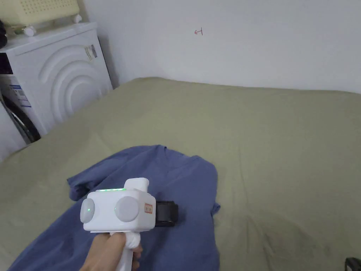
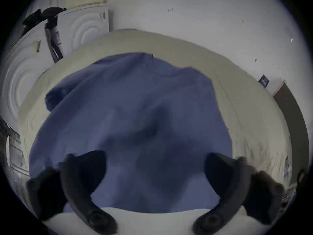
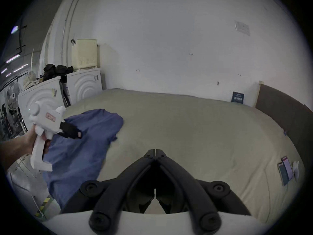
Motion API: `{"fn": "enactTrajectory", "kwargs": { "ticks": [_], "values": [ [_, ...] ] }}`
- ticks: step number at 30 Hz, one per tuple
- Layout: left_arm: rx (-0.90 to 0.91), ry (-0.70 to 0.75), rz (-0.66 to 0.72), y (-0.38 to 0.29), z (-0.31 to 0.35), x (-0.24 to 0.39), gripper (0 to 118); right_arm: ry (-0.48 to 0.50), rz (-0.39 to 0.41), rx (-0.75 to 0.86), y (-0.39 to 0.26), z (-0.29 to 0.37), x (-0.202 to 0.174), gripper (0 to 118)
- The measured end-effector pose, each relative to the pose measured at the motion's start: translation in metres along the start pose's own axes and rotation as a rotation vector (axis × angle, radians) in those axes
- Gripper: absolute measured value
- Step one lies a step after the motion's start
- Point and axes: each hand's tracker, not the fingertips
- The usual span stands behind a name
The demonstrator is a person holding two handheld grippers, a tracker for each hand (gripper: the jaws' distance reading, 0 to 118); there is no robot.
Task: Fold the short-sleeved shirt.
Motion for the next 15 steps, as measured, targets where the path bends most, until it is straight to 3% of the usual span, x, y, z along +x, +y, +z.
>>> {"fn": "enactTrajectory", "kwargs": {
  "ticks": [3,6,8,10,11,12,14,15],
  "values": [
    [-0.036,0.062,-0.053,-0.001,-0.021,0.007,118,0.001,0.004,-0.040,-0.014,0.003,0.002,0],
    [-0.113,0.069,-0.018,-0.006,-0.045,0.003,118,0.010,-0.003,-0.084,-0.024,0.011,0.006,0],
    [-0.071,0.071,-0.014,-0.006,-0.035,0.005,114,0.001,0.011,-0.100,-0.028,0.019,0.010,0],
    [-0.042,0.083,-0.069,-0.008,-0.027,0.010,84,-0.007,0.009,-0.111,-0.028,0.029,0.017,0],
    [-0.018,0.088,-0.103,-0.010,-0.019,0.013,47,-0.014,0.005,-0.118,-0.028,0.034,0.021,0],
    [-0.009,0.076,-0.113,-0.011,-0.008,0.017,0,-0.021,0.001,-0.120,-0.027,0.039,0.024,0],
    [0.048,0.172,-0.154,-0.015,0.007,0.026,0,-0.026,-0.012,-0.111,-0.025,0.053,0.034,0],
    [0.052,0.143,-0.161,-0.015,0.013,0.026,0,-0.037,-0.010,-0.107,-0.023,0.060,0.038,0]
  ]
}}
